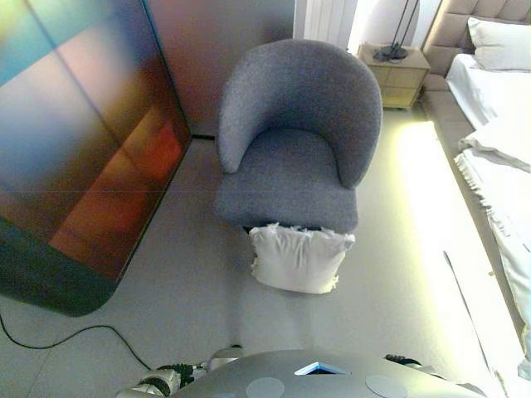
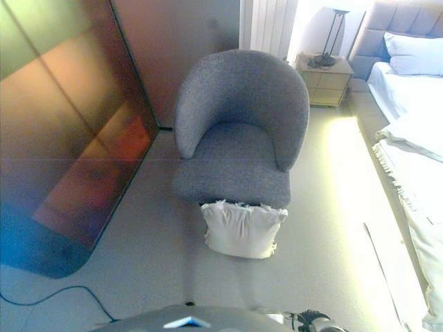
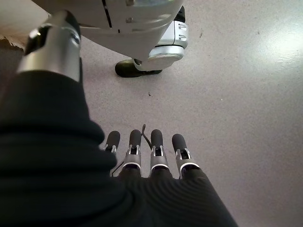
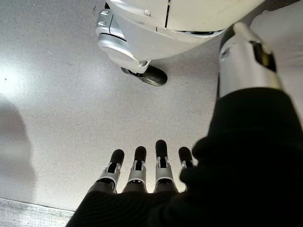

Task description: Pick up the cushion and take it to the sofa

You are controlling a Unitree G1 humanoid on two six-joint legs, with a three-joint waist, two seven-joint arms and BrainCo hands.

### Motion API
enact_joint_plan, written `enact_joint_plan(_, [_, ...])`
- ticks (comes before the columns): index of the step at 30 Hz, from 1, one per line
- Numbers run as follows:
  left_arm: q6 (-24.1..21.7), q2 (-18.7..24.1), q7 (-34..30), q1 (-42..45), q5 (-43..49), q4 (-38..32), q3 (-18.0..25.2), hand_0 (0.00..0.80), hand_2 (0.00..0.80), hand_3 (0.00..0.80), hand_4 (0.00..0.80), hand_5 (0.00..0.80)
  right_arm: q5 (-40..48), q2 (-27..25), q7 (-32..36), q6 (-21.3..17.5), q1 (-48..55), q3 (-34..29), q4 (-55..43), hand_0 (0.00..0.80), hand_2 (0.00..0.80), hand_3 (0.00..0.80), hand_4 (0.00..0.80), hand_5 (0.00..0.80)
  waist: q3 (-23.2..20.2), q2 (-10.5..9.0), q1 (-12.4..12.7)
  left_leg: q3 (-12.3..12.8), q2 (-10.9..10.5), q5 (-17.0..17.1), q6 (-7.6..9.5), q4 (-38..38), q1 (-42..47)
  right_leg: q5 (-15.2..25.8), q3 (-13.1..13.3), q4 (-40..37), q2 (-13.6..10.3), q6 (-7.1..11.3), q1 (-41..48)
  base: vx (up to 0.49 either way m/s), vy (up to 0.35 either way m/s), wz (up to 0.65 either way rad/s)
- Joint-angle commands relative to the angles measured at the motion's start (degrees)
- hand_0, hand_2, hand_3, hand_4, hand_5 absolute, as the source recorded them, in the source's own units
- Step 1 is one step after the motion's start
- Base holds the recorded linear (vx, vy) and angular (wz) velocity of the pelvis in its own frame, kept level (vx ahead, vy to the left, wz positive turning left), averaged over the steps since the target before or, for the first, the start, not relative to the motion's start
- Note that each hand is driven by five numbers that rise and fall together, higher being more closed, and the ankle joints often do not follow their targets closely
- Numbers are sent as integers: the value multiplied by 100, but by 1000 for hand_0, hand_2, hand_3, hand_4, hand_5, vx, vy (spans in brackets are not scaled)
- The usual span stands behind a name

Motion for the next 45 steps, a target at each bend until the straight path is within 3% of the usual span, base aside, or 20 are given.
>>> enact_joint_plan(1, [26,-46,57,-387,239,354,-57,0,0,0,0,0,-101,144,14,61,-445,80,329,0,0,0,0,0,228,-272,-25,113,-341,-744,396,31,226,-208,-1,30,-64,124,-5,0,0,0])
enact_joint_plan(21, [80,-55,65,-396,67,338,-12,0,0,0,0,0,-81,175,-9,34,-421,81,328,0,0,0,0,0,200,-272,2,89,-318,-733,377,31,229,-239,-62,30,-20,93,24,0,-11,1])
enact_joint_plan(28, [-68,-41,259,-360,1,354,108,0,0,0,0,0,-97,155,53,37,-460,92,323,0,0,0,0,0,222,-302,69,27,-270,-683,343,54,292,-286,-59,30,60,-3,68,8,-98,2])
enact_joint_plan(32, [-201,-48,280,-422,17,345,193,0,0,0,0,0,-103,113,80,59,-605,140,289,0,0,0,0,0,429,-488,131,54,-208,-985,348,1620,-301,-353,-91,448,-89,-192,-153,-48,-130,3])
enact_joint_plan(35, [-314,-55,194,-480,-88,361,212,0,0,0,0,0,-51,22,8,152,-750,225,190,0,0,0,0,0,743,-566,240,-101,-147,-667,399,3255,-1172,-388,-69,807,-130,-421,-381,-109,-137,16])
enact_joint_plan(38, [-313,-63,111,-415,-117,355,278,0,0,0,0,0,-85,-73,62,160,-782,213,152,0,0,0,0,0,958,-501,334,-168,-129,-394,375,3828,-1762,-482,-5,934,-21,-514,-314,-11,-59,-7])
enact_joint_plan(41, [-306,-37,93,-299,-119,344,384,0,0,0,0,0,-202,-122,157,110,-773,175,167,0,0,0,0,0,1056,-363,473,-207,-250,-34,271,3090,-1898,-684,129,900,179,-498,-26,165,10,-22])
enact_joint_plan(45, [-320,0,58,-118,-46,303,424,0,0,0,0,0,-234,-161,130,36,-717,108,215,0,0,0,0,0,995,-129,627,-25,-148,596,71,1263,-1889,-1029,329,764,496,-459,587,338,39,-19])
